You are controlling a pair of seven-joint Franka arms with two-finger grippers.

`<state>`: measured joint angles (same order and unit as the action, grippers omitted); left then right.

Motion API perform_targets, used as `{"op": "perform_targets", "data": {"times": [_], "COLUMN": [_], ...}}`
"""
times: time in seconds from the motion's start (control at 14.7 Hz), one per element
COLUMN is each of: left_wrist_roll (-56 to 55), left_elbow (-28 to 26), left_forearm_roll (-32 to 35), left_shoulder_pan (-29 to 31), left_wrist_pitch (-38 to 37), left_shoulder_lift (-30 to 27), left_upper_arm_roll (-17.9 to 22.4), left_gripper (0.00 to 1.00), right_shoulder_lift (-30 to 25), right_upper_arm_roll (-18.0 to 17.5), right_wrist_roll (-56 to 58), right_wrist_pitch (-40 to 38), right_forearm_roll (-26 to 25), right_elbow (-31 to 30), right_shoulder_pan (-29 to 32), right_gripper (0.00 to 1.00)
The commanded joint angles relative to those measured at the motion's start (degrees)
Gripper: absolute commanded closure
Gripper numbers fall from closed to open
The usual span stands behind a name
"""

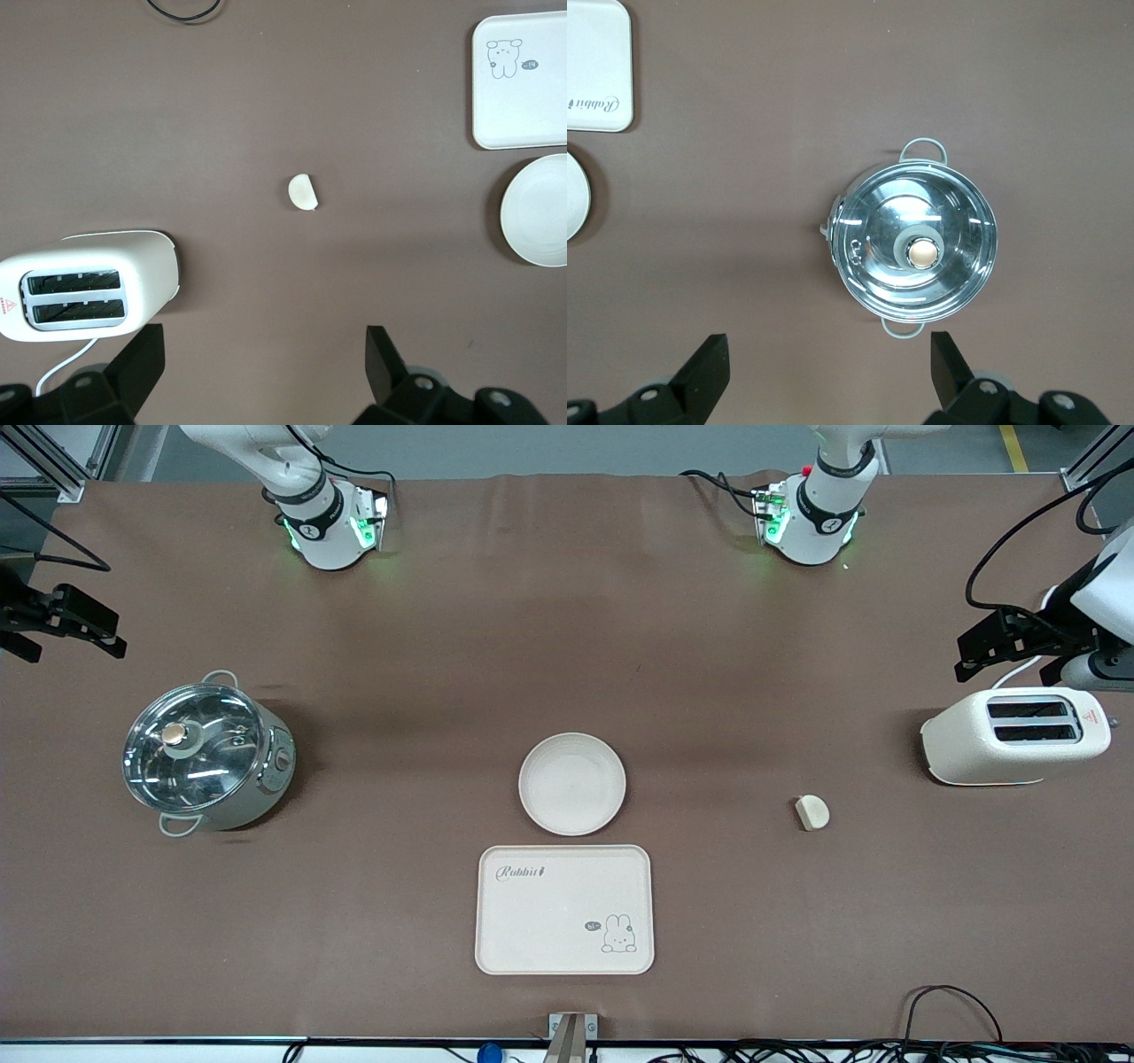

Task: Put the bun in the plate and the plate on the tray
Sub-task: 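Reach the left gripper toward the bun while the right gripper moves out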

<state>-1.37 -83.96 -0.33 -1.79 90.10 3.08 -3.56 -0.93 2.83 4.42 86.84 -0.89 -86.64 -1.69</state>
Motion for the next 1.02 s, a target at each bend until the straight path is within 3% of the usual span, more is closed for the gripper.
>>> {"op": "perform_targets", "data": {"times": [0.0, 0.27, 0.48, 0.68, 0.82, 0.95], "left_wrist_roll": [0.7, -0.2, -0.4, -0.4, -0.4, -0.4], "left_elbow": [-0.4, -0.5, -2.8, -8.6, -14.7, -15.5], "left_forearm_roll": [0.9, 0.9, 0.6, 0.6, 0.9, 2.8], "left_shoulder_pan": [0.3, -0.1, -1.0, -1.2, -1.3, -1.3], "left_wrist_pitch": [-0.7, -0.9, -2.2, 10.7, 22.2, 29.0], "left_shoulder_lift": [-0.8, -0.4, 3.4, 10.1, 14.3, 20.8], "left_upper_arm_roll": [0.0, -0.3, -1.4, -1.7, -1.6, -1.6], "left_gripper": [0.0, 0.0, 0.0, 0.0, 0.0, 0.0], "right_shoulder_lift": [-0.3, -0.2, -0.1, 3.2, 6.0, 8.3], "right_upper_arm_roll": [0.2, 0.2, -0.1, -0.1, -0.1, -0.1], "right_wrist_roll": [-1.1, -1.9, -5.6, -9.4, -9.7, -11.4], "right_wrist_pitch": [0.5, 0.3, 0.2, 3.3, 5.8, 8.0], "right_forearm_roll": [0.5, 1.0, 4.6, 10.3, 11.1, 12.0], "right_elbow": [-0.1, -0.2, -1.6, -2.0, -2.1, -2.4], "right_shoulder_pan": [-0.8, -0.7, -1.6, -3.3, -5.4, -6.4], "right_gripper": [0.0, 0.0, 0.0, 0.0, 0.0, 0.0]}}
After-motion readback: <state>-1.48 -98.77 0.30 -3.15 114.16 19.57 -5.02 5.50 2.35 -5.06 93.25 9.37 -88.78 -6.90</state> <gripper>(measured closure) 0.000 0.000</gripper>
